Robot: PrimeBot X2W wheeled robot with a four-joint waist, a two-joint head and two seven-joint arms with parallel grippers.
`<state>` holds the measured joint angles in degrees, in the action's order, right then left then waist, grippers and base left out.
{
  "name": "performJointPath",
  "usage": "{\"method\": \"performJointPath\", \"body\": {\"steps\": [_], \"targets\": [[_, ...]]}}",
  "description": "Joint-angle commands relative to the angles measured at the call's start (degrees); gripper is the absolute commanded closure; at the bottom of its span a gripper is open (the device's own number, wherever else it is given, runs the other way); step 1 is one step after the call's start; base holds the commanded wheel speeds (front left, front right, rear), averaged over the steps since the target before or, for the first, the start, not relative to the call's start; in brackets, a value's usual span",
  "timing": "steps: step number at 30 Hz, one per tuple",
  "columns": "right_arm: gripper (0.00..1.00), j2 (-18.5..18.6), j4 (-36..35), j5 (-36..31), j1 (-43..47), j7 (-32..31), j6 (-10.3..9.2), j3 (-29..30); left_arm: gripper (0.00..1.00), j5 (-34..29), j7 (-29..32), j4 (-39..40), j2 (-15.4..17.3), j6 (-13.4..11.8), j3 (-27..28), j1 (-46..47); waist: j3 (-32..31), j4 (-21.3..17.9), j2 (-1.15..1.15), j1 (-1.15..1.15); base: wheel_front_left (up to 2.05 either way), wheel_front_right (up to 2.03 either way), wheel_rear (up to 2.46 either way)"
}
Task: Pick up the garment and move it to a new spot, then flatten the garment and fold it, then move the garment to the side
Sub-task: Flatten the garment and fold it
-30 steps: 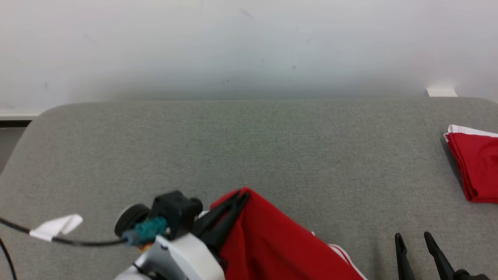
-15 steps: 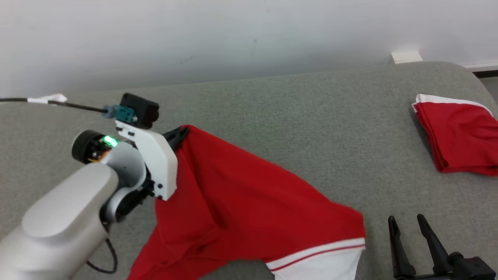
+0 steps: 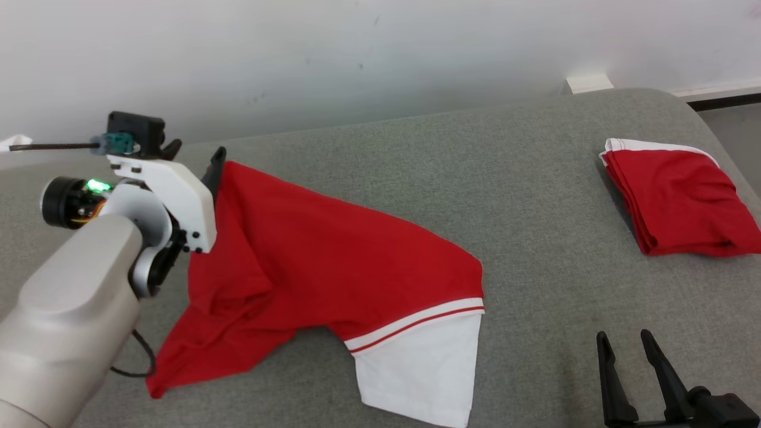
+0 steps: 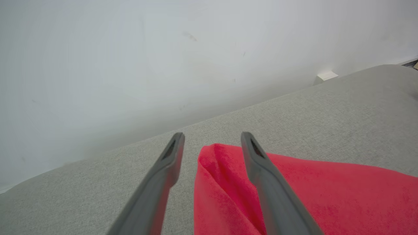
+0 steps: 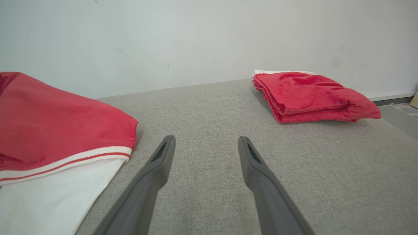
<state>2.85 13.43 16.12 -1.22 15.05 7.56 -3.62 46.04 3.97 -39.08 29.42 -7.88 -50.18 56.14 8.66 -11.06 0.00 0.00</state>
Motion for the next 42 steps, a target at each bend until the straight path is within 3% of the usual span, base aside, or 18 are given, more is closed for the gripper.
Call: {"method": "performJointPath", "body": {"steps": [1, 7, 12, 19, 27, 41, 42], "targets": [[0.00, 0.10, 0.07, -0.60, -0.02, 0.16, -0.16, 0.34, 0.00, -0.73, -2.06, -1.18, -0.04, -0.35, 0.46, -0.76, -0.72, 0.63, 0.00, 0.00, 0.00, 0.00, 0.00], [0.00, 0.11, 0.12, -1.23, 1.65, 0.16, -0.16, 1.10, 0.00, 0.96, -8.84, 1.50, 0.65, -2.01, 2.74, -4.88, -2.96, 2.33, 0.00, 0.00, 0.00, 0.00, 0.00], [0.00, 0.10, -0.31, -1.40, 3.27, 0.16, -0.16, 1.61, 0.00, 2.82, -9.69, 12.19, 1.99, -3.85, 1.81, -14.61, -4.58, 3.93, 0.00, 0.00, 0.00, 0.00, 0.00], [0.00, 0.10, -1.12, -1.63, 3.91, 0.16, -0.16, 2.20, 0.00, 3.08, -8.28, 29.12, 4.71, -12.20, -1.15, -28.53, -3.81, 6.00, 0.00, 0.00, 0.00, 0.00, 0.00], [0.00, 0.11, -1.15, -1.99, 3.48, 0.16, -0.16, 2.28, 0.00, 2.18, -7.19, 33.01, 7.41, -18.05, -2.75, -35.18, -2.85, 7.20, 0.00, 0.00, 0.00, 0.00, 0.00], [0.00, 0.10, -1.10, -2.29, 1.91, 0.16, -0.16, 1.52, 0.00, 2.51, -6.82, 21.48, 5.91, -17.14, -2.66, -32.03, -0.70, 7.09, 0.00, 0.00, 0.00, 0.00, 0.00], [0.00, 0.10, -1.06, -2.26, 1.88, 0.16, -0.16, 1.55, 0.04, 2.31, -6.49, 20.45, 5.93, -16.91, -2.93, -31.74, -0.62, 7.02, 0.00, 0.00, 0.00, 0.00, 0.00]]}}
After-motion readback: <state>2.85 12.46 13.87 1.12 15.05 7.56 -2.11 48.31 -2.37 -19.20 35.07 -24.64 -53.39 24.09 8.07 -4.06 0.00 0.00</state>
